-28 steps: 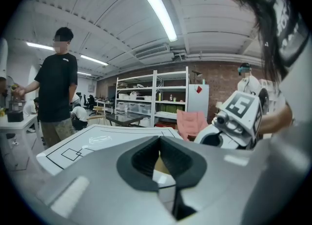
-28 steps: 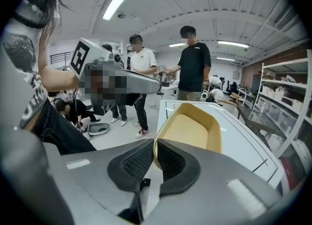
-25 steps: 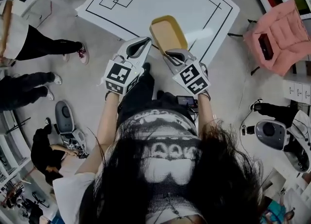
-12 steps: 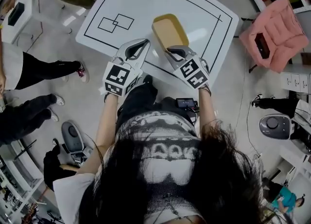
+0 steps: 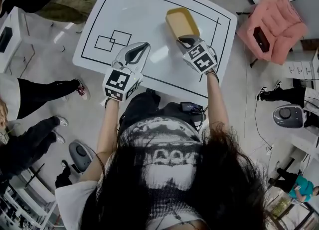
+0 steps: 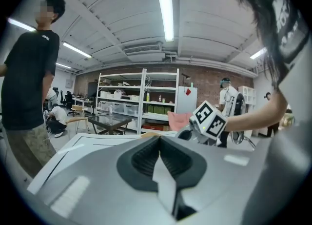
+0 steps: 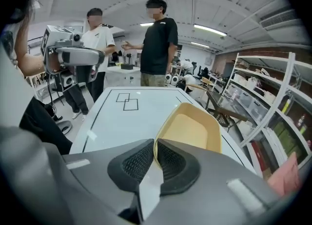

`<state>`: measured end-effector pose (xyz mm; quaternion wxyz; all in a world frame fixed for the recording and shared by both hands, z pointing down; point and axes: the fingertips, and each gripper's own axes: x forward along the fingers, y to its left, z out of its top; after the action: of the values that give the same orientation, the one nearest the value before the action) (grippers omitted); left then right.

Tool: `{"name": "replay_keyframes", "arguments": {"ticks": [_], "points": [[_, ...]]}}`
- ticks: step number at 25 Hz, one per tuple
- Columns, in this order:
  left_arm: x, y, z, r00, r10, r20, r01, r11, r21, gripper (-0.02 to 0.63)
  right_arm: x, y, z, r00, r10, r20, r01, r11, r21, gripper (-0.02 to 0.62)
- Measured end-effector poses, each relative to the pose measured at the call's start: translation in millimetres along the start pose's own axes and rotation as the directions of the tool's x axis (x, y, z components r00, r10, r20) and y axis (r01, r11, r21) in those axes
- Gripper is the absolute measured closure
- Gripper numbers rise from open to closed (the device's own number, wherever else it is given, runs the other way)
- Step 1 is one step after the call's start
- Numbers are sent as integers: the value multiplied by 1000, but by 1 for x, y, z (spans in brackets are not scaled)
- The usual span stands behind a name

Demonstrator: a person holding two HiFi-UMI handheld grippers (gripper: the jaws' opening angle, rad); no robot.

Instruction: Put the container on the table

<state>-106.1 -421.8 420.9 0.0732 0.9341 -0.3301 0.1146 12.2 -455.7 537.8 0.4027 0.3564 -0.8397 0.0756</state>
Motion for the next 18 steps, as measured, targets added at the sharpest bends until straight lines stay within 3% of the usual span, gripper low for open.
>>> {"name": "replay_keyframes", "arguments": {"ticks": [9,18], "points": [[4,17,-6,1000,-25,-7,25,1000,-11,606,38,-73,-47,989,-83,-124,97,989,112,566],[4,36,-9,1000,-9,-11,8,1000,-21,606,55,-103,-73,974,-106,-200,137,979,151,563]]}}
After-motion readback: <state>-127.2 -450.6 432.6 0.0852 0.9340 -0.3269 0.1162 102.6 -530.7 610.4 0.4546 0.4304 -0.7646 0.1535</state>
